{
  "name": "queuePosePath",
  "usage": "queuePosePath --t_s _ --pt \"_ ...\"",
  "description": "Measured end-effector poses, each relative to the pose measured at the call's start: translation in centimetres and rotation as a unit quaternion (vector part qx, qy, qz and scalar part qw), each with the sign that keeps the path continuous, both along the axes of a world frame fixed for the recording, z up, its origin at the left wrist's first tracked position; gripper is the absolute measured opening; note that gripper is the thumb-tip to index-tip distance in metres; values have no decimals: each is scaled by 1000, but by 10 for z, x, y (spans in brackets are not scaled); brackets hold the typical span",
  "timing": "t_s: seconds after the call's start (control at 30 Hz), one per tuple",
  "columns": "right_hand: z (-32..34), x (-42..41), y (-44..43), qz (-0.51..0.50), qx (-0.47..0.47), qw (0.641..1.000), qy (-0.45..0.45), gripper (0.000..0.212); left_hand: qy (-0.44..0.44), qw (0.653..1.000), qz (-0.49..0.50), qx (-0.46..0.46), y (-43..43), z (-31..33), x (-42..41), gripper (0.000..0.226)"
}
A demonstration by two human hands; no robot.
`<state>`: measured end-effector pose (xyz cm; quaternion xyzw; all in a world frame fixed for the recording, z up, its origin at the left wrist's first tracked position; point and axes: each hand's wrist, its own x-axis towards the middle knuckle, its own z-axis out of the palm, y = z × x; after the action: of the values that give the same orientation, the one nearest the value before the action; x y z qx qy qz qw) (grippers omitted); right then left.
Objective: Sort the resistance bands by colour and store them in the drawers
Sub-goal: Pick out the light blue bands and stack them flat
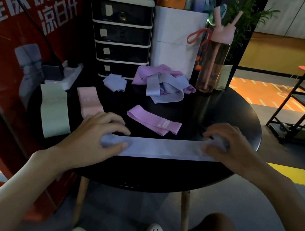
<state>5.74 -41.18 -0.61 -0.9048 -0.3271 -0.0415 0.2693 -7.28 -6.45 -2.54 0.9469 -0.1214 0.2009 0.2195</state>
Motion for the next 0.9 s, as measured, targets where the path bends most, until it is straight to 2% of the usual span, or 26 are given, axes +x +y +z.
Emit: queuePosePath --t_s 0.07,0.13,0.23,0.3,0.4,0.5,0.7,0.9 --pt "5 0 22 1 68 998 -13 19 -17 1000 -2 -18 -5 16 12 33" --pt "5 5 50 3 90 996 -18 21 -30 999 0 -17 -10 31 33 23" --pt "-1 14 86 -9 68 997 -23 28 -15 1000 11 -15 -18 49 74 10" --pt "-10 19 98 -31 21 999 -20 30 8 999 25 20 -21 53 101 7" --pt "-21 21 101 -51 -54 996 -44 31 39 996 40 76 -22 50 141 8" --pt "-24 22 102 -55 -57 996 -48 30 63 989 53 125 -23 42 178 16" --pt "-27 25 102 -52 -51 996 -53 30 127 985 61 101 -21 23 221 27" --pt "-27 25 102 -51 -48 996 -52 32 120 988 60 73 -17 17 230 12"
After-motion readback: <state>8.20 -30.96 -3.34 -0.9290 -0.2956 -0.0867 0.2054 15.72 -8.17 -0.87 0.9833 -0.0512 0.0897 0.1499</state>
